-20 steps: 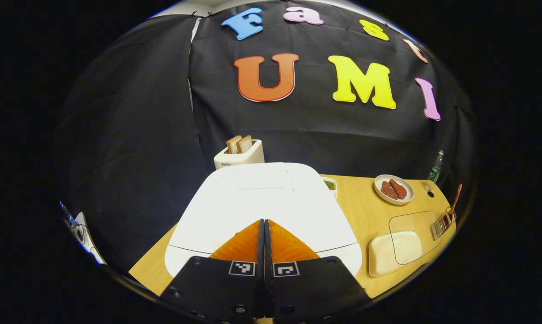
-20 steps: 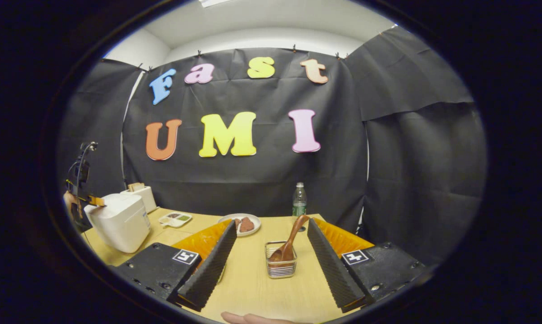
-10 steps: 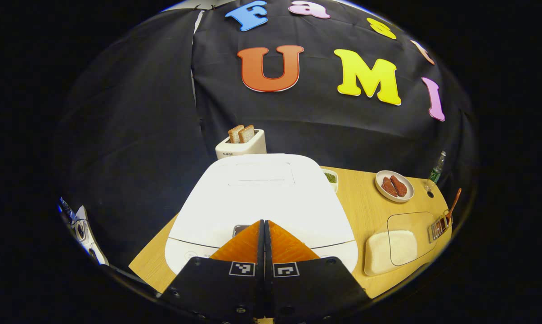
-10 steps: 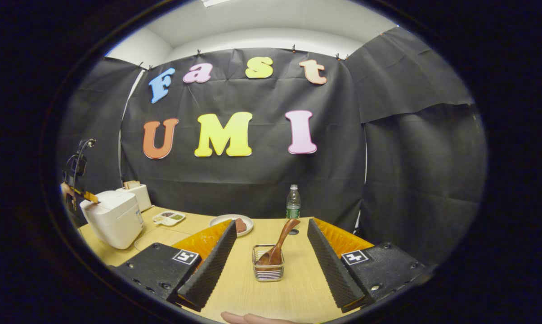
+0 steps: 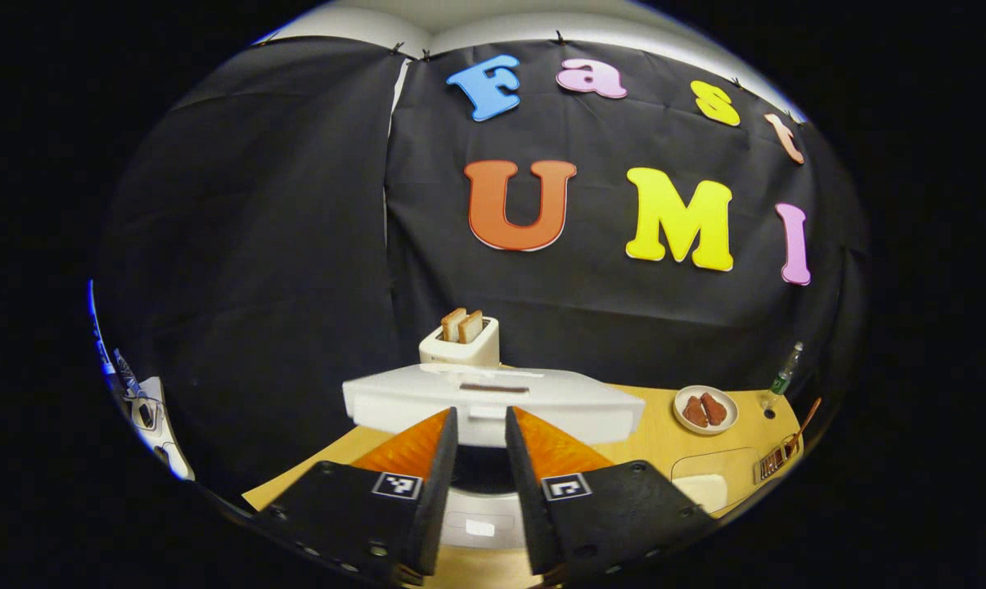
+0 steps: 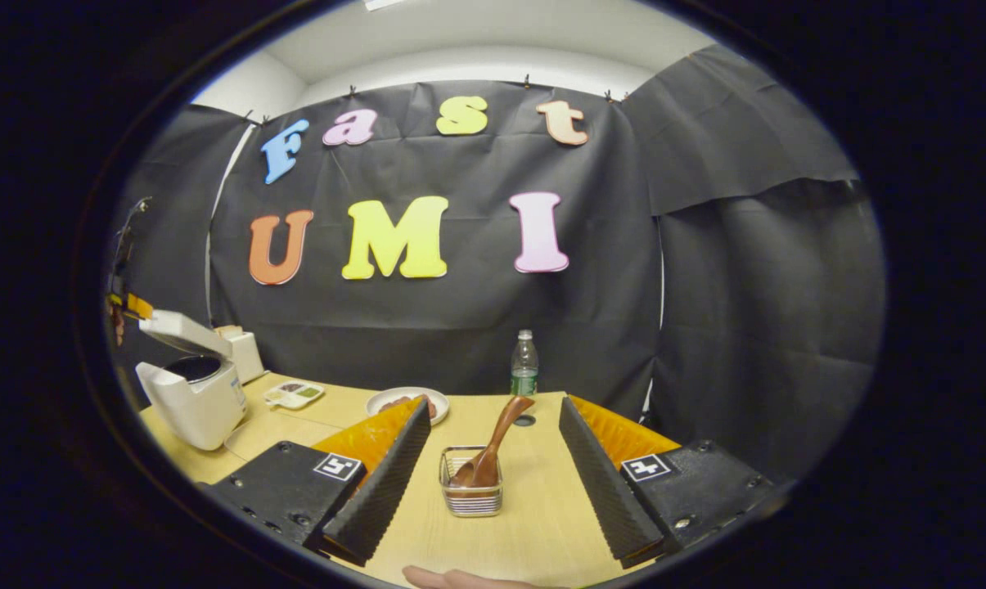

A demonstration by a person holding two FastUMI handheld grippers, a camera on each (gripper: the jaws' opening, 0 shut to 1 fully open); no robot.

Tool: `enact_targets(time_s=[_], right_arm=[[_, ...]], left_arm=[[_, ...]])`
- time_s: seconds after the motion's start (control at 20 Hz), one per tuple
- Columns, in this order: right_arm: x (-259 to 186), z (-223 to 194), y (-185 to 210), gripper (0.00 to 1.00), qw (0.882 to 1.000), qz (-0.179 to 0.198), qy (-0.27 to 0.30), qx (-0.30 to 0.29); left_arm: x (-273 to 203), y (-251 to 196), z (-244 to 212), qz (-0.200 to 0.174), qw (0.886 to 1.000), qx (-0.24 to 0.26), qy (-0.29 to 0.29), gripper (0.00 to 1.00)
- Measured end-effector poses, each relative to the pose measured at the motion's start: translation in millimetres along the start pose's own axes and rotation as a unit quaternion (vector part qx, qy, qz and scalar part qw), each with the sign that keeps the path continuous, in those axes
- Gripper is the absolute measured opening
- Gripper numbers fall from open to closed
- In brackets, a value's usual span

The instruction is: Close the left gripper, press the button to open the rice cooker; take a wooden spoon from the chopstick holder with the right hand, scoop a spoonful of rice and pour it into the rice cooker, then put the wooden spoon back into the chopstick holder.

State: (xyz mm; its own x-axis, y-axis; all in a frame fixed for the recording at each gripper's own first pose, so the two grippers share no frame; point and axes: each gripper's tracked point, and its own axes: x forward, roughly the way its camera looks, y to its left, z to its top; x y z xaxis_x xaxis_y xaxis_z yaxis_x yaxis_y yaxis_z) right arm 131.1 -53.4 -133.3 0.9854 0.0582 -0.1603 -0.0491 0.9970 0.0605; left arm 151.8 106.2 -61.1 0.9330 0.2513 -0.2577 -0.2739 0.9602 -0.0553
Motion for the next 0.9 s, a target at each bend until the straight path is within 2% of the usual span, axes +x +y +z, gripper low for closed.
enact_targets(time_s=[0.05, 0.15, 0.3, 0.35, 0.65, 0.75, 0.8, 0.9], right_arm=[[2, -3, -3, 1.00, 1.000, -0.001, 0.002, 0.003], [6, -7, -5, 1.00, 1.000, -0.001, 0.006, 0.008], [13, -12, 0, 1.00, 1.000, 0.016, 0.010, 0.022], [16, -14, 1, 1.00, 0.999, 0.021, 0.013, 0.029], [48, -34, -6, 0.99, 0.998, 0.009, 0.037, 0.040], [62, -39, 2, 0.99, 0.997, 0.031, 0.046, 0.054], [71, -44, 0, 0.96, 0.996, 0.033, 0.055, 0.064], [92, -52, 1, 0.98, 0.994, 0.042, 0.071, 0.076]], left_arm=[[-9, -3, 3, -0.002, 1.000, 0.001, -0.011, 0.63], [-28, -12, 5, -0.008, 0.999, 0.006, -0.034, 0.80], [-54, -24, 3, -0.017, 0.998, 0.016, -0.066, 0.89], [-60, -29, 2, -0.021, 0.997, 0.015, -0.071, 0.95], [-103, -65, -23, -0.073, 0.994, 0.011, -0.083, 0.94], [-118, -79, -35, -0.095, 0.992, 0.011, -0.086, 0.94], [-127, -84, -41, -0.104, 0.991, 0.012, -0.087, 0.94], [-143, -91, -51, -0.119, 0.988, 0.018, -0.093, 0.94]])
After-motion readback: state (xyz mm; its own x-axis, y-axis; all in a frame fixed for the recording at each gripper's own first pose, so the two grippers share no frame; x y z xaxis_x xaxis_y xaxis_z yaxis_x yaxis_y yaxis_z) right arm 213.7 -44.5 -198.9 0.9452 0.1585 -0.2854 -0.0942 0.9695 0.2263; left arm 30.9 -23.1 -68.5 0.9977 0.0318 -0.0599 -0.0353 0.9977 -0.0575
